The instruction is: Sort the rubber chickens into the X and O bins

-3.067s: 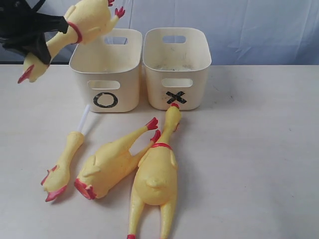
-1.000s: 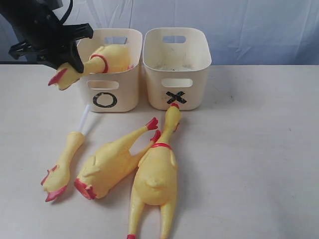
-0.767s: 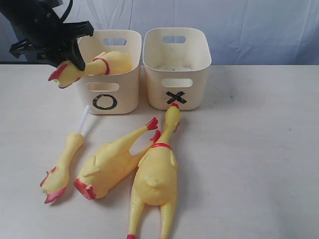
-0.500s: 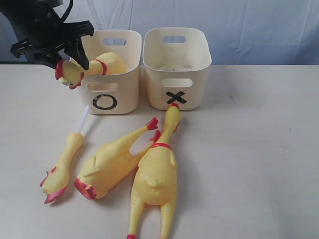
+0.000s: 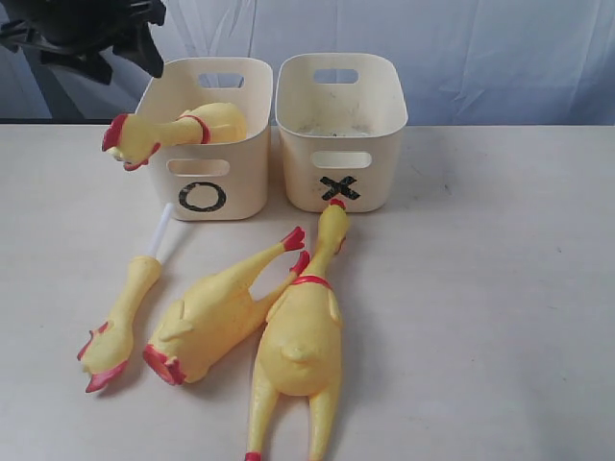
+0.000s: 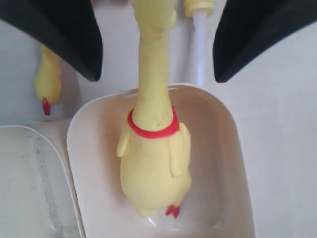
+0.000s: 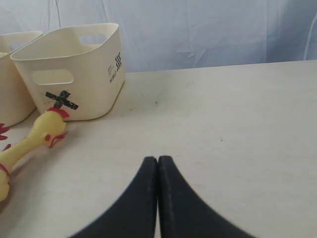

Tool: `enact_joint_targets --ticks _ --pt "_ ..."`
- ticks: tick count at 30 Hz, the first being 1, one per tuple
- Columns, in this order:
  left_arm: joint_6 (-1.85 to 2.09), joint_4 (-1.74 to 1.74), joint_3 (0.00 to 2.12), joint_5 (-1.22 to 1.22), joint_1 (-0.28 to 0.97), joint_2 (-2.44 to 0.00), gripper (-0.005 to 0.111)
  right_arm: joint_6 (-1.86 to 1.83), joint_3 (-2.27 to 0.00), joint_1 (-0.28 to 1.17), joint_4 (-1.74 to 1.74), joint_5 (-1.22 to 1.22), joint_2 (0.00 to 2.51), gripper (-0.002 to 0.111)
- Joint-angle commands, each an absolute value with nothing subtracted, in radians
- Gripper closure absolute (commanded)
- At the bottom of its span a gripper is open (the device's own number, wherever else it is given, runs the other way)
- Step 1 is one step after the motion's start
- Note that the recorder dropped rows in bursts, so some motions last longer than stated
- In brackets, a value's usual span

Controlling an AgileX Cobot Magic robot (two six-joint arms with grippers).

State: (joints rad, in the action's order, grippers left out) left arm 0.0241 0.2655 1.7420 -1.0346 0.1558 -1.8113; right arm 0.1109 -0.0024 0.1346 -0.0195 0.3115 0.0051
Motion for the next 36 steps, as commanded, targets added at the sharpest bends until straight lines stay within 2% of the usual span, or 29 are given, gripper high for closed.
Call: enact_joint_targets --ticks 1,3,7,9,18,28,36 --pt "0.037 0.167 1.748 -1.011 0.161 -1.749 0.050 0.108 0.000 0.130 -0.024 0.305 0.000 0.108" --pt "0.037 0.126 1.748 -1.020 0.161 -1.722 0.060 0.108 0.000 0.130 -0.024 0.305 0.000 0.108" --pt "0.032 0.064 1.748 -1.047 0.161 -1.668 0.094 0.108 0.000 0.130 -0.024 0.305 0.000 0.108" --pt "0.032 0.049 1.748 -1.066 0.161 -1.643 0.106 0.108 0.000 0.130 -0.024 0.305 0.000 0.108" --pt "0.027 0.000 1.711 -1.176 0.161 -1.530 0.106 0.108 0.000 0.130 -0.024 0.305 0.000 0.108" --pt "0.018 0.009 1.503 -1.158 0.161 -1.265 0.106 0.108 0.000 0.130 -0.024 0.305 0.000 0.108" --pt "0.063 0.159 1.345 -1.165 0.161 -1.085 0.106 0.108 0.000 0.130 -0.024 0.305 0.000 0.108"
